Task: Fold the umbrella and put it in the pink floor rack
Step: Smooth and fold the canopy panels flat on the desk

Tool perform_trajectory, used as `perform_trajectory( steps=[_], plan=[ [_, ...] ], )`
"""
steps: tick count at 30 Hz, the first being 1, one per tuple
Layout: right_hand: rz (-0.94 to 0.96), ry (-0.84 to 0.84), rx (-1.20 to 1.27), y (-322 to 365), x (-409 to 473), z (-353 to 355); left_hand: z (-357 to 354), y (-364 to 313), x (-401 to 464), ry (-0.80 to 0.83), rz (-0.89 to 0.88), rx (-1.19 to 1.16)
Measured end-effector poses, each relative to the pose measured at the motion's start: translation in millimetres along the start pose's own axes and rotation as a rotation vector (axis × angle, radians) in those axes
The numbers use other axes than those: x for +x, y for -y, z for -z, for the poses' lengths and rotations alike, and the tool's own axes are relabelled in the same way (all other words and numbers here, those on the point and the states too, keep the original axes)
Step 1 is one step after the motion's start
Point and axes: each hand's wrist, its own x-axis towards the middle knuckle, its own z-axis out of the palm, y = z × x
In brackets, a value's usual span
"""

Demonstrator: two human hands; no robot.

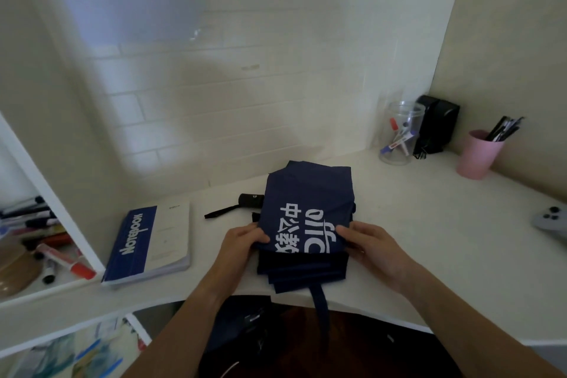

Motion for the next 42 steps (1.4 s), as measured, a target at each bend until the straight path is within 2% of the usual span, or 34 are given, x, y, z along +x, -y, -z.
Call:
perform_trajectory(
  steps=[5,9,12,16,18,23,27,30,33,38,42],
  plan=[
    [0.066,-0.021,-0.195,-4,-6,-5,2,-1,-8,-0.096,-0.001,0.055],
    [0.061,-0.032,-0.291,-4,-7,-7,2,1,-13,-0.108,-0.070,0.344],
    [0.072,-0.101,-0.321,-6,-6,-6,17,10,-8,-0.099,-0.142,0.581],
    [0.130,-0.186,-0.454,-8,-12,-8,28,18,-11,-0.031,-0.256,0.902],
    [0.143,-0.201,-0.465,-8,-15,-7,26,19,-16,0.002,-0.320,0.975],
    [0.177,-0.353,-0.521,-5,-23,-7,21,23,-18,0.036,-0.374,1.039],
    [0.062,-0.441,-0.263,0,-20,-12,18,22,-18,0.033,-0.291,1.035],
    [0.002,-0.456,-0.215,4,-15,-13,16,17,-17,-0.036,-0.239,0.962],
    [0.003,-0.402,-0.357,-1,-19,-9,17,15,-17,-0.066,-0.225,0.906],
    [0.112,-0.253,-0.834,-10,-22,-1,20,18,-19,-0.008,-0.257,0.926],
    [0.094,-0.272,-0.859,-10,-20,-9,23,20,-19,0.034,-0.283,0.954]
  ],
)
